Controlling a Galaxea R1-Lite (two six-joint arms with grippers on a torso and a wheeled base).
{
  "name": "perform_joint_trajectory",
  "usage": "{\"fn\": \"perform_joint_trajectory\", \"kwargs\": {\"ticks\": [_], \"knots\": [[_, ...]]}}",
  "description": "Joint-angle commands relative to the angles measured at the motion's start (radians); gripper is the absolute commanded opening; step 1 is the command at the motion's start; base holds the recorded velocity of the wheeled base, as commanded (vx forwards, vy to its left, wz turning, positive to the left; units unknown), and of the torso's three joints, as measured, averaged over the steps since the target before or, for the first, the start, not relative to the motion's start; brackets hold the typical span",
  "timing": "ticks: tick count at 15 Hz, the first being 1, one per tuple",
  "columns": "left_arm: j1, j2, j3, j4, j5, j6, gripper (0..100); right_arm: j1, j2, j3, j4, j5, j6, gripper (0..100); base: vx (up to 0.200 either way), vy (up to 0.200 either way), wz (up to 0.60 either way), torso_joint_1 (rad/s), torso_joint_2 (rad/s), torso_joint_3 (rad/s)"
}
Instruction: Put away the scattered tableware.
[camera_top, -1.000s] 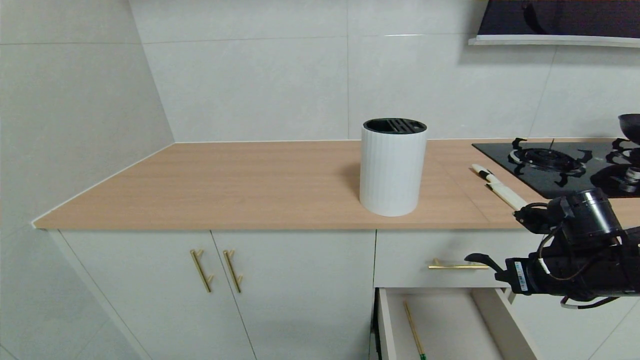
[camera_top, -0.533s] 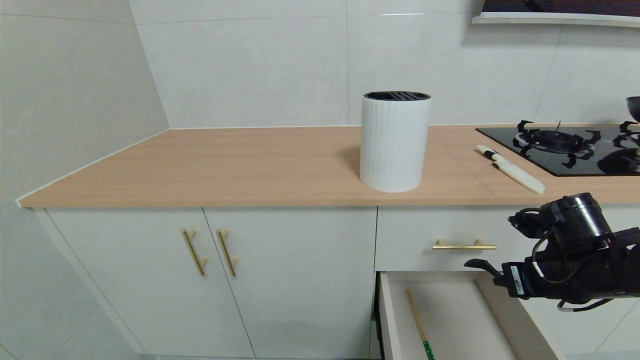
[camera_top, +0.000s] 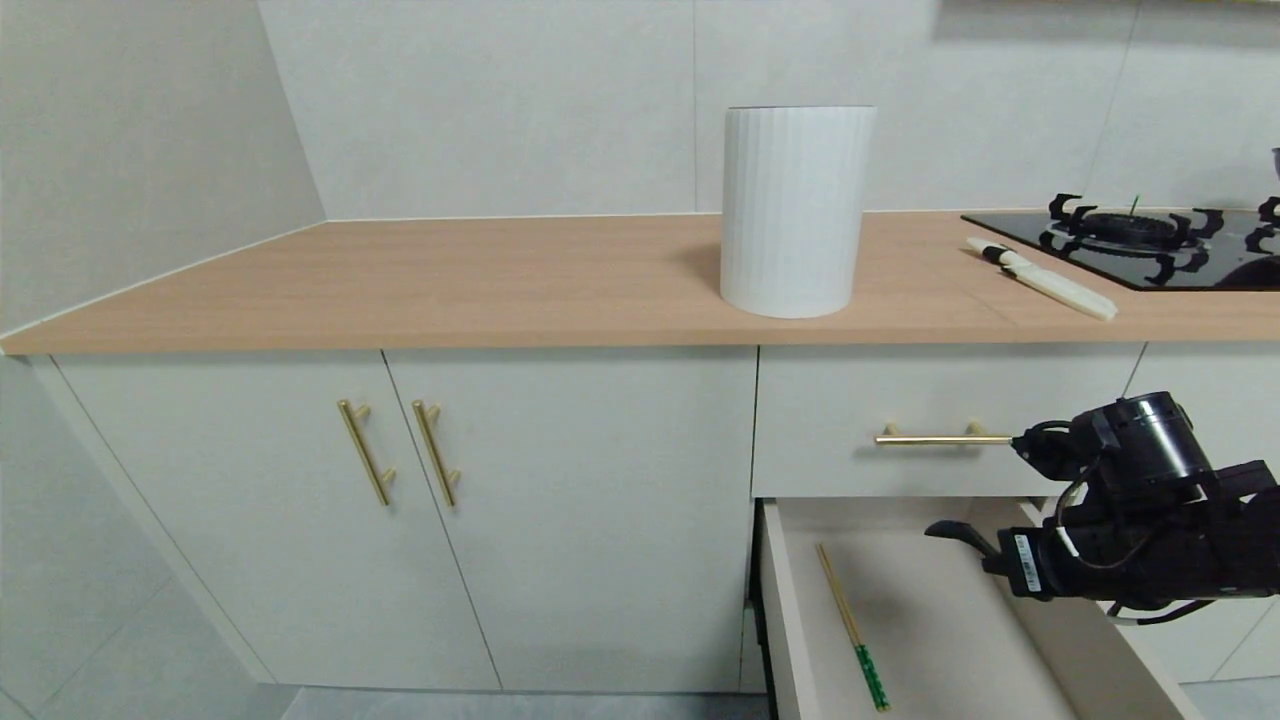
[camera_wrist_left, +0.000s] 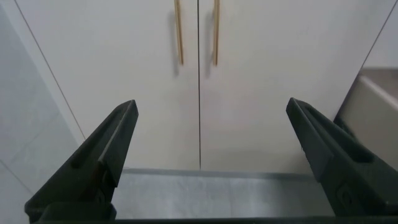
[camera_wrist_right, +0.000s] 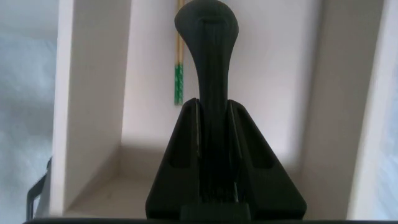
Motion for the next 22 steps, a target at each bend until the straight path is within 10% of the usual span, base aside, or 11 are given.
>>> {"fn": "perform_joint_trajectory", "kwargs": {"ticks": [1,22], "knots": [[0.000,0.000,0.000,0.000,0.001,0.000,100,0.001,0.009,0.015,-0.010,0.001,-0.001,0,0.000,0.000,0.00,-0.110,0.44,0.339],[0.000,0.000,0.000,0.000,0.001,0.000,100,0.015,0.498,0.073,-0.484,-0.076,0.038,0,0.000,0.000,0.00,-0.007,0.04,0.027]]}}
